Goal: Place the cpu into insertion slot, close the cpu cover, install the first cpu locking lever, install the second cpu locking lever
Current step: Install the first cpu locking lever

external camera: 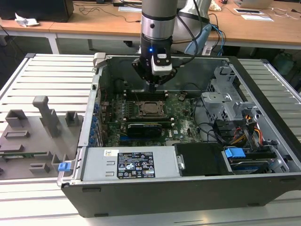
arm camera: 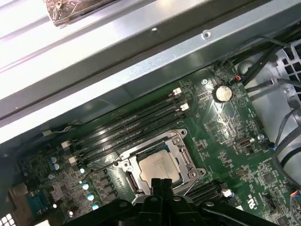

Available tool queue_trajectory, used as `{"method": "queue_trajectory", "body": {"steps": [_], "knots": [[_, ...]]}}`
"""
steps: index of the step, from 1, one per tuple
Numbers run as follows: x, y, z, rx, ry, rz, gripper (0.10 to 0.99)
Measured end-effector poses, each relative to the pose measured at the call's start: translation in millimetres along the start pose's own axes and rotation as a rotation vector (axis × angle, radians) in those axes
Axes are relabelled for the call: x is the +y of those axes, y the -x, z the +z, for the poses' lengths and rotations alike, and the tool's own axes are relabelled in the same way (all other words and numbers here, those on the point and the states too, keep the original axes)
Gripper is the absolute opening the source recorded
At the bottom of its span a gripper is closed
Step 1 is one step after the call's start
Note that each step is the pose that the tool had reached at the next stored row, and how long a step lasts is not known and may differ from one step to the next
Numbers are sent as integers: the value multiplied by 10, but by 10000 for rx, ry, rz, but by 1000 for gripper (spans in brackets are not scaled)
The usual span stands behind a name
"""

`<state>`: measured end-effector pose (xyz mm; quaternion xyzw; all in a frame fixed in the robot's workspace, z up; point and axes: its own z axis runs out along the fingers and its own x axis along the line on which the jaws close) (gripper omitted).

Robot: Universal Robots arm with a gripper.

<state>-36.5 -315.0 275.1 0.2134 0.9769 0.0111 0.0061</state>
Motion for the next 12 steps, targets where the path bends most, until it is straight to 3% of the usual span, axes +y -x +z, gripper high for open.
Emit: {"method": "queue_trajectory", "body": {"steps": [12], "knots": [[0,0,0,59,18,-2439,106]]}}
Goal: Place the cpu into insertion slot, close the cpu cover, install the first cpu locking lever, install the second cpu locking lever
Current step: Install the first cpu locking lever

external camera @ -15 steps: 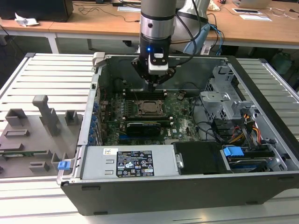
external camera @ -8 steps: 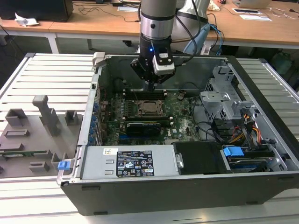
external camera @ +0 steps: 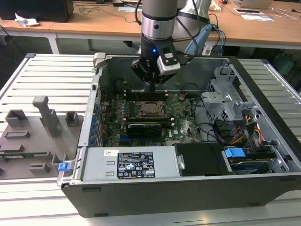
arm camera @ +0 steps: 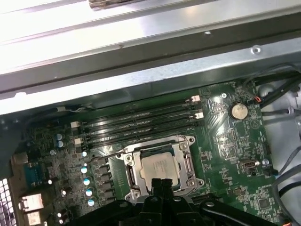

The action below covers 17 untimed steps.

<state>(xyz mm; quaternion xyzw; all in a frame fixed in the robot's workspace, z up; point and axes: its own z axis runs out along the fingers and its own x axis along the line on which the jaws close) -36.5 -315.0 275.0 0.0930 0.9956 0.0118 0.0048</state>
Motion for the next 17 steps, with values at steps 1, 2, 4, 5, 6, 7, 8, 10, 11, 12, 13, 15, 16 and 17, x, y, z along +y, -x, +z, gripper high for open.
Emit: {"method": "queue_trajectory", "body": {"steps": [1,2,4,5,6,7,8,10,11,12,13,15,16,17], "knots": [[0,0,0,5,1,-190,106],[0,0,0,10,3,-408,106],[0,0,0,23,7,-953,106],[0,0,0,29,9,-1219,106],[0,0,0,35,10,-1421,106],[0,0,0,38,11,-1583,106],[0,0,0,43,13,-1776,106],[0,0,0,51,14,-2108,106],[0,0,0,54,15,-2206,106],[0,0,0,57,16,-2326,106],[0,0,0,60,17,-2450,106],[0,0,0,64,19,-2625,106],[0,0,0,66,19,-2707,106],[0,0,0,68,19,-2789,106]]}}
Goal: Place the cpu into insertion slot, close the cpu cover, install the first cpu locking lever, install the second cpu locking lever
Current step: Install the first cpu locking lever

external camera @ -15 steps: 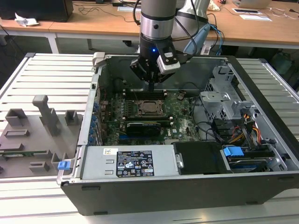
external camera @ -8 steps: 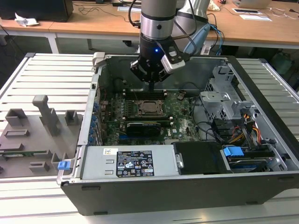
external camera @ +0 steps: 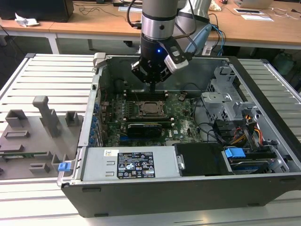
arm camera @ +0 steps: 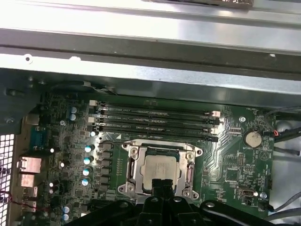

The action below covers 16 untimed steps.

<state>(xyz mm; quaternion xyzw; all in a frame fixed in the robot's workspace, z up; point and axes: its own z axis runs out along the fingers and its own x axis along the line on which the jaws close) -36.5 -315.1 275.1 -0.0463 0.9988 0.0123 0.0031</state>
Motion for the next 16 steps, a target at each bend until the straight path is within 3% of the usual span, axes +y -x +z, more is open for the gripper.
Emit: {"method": "queue_trajectory", "body": {"steps": [6,10,11,16], "knots": [[0,-2,1,7,3,-361,106],[6,-73,2,-28,-2,-362,106],[11,-112,5,-42,0,-353,106],[16,-157,22,-51,-8,94,106]]}}
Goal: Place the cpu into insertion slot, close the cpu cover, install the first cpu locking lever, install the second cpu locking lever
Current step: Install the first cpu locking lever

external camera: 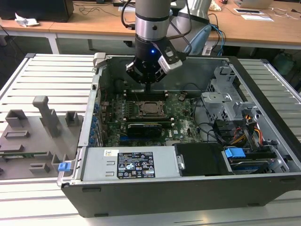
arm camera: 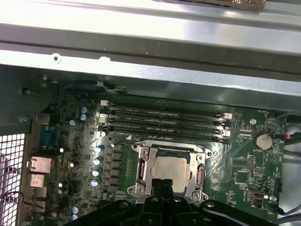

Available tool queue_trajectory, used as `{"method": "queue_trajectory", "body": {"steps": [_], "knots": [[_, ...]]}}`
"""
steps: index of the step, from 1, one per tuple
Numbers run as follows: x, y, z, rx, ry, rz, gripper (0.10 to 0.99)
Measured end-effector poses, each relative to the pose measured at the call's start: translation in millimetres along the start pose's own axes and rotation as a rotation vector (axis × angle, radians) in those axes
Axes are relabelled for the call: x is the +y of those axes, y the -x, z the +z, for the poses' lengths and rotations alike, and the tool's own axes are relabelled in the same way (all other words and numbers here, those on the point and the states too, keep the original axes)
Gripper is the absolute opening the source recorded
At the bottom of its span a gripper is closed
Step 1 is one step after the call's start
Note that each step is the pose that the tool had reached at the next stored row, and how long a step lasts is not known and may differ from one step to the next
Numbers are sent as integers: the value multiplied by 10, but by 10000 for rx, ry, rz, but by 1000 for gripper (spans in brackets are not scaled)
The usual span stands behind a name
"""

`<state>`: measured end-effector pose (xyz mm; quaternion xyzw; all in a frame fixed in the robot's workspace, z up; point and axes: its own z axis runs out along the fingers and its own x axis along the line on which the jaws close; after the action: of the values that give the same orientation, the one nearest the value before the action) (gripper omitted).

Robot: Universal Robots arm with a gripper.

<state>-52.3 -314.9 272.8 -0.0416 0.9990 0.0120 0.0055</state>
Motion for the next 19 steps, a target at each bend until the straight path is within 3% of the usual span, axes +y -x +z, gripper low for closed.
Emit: {"method": "queue_trajectory", "body": {"steps": [9,14,19], "knots": [[31,-362,18,-2,1,28,106],[64,-517,67,-1,1,30,106],[170,-521,102,-4,4,30,106]]}}
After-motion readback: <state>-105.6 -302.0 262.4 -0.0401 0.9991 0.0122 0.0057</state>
